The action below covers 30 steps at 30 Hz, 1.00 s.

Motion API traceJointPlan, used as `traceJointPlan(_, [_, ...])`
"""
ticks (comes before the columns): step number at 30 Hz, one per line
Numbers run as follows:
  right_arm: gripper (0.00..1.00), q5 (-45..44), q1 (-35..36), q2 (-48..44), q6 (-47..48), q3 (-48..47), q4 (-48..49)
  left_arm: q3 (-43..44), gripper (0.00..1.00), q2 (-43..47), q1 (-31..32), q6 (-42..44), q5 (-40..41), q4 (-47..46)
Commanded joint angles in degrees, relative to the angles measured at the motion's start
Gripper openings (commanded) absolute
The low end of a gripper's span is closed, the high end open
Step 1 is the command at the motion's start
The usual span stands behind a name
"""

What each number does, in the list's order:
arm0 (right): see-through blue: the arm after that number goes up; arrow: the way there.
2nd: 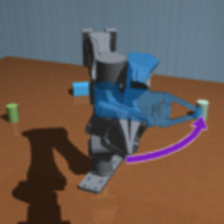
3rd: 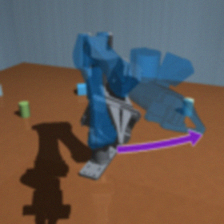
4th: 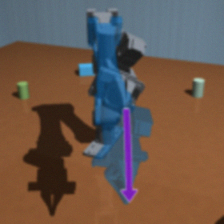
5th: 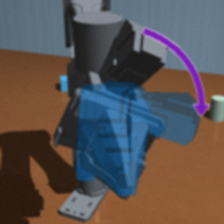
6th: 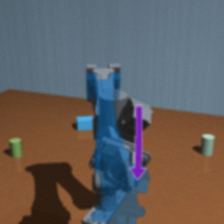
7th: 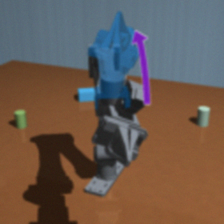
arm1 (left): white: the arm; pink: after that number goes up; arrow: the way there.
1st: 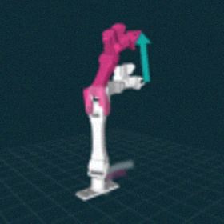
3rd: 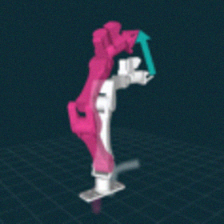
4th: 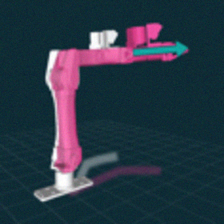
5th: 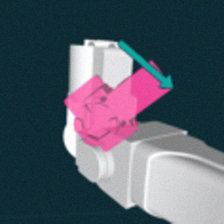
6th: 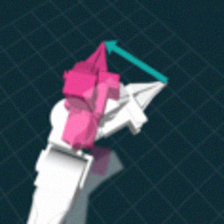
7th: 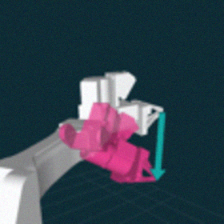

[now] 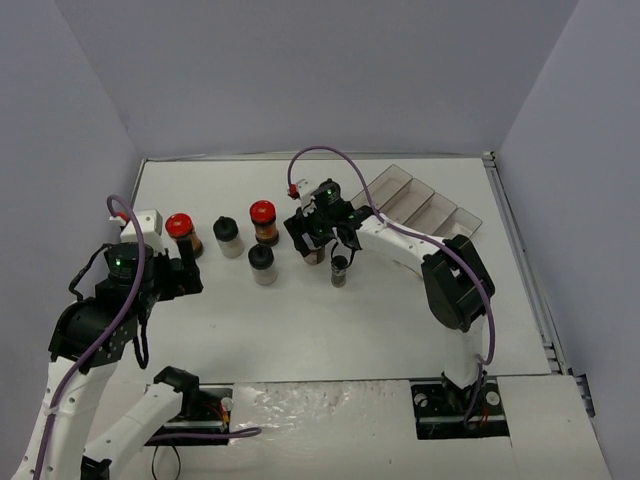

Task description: Organize the condiment bottles

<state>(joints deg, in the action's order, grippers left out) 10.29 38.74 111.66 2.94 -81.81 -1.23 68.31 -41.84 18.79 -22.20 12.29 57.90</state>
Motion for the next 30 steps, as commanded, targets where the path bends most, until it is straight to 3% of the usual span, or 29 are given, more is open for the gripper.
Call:
traceJointPlan(1, [0.83,-1.6,0.4,-0.3,0.0,0.2,4.5,0.2,0.97,0.4,0.1,-1.4,0.7,-0.3])
traceJointPlan(16, [0.82,-3.9,0.9,0.7,-0.8,2.1,4.8,-0.4,0.97,2.5,0.1,-2.6,0.2,2.2])
traceJointPlan(19, [0.76,-3.8,0.9,0.9,-0.8,2.4,4.9,-0.4,0.97,2.7,0.1,-2.7,0.1,2.6])
traceJointPlan(23, [0.58,-3.4,0.9,0.6,-0.8,2.5,5.2,-0.2,0.97,2.8,0.1,-2.6,0.1,2.7])
traceJointPlan(30, [0.00,-5.2,0.9,-5.1,-0.7,3.6,5.8,0.1,0.97,2.5,0.1,-2.2,0.0,2.6])
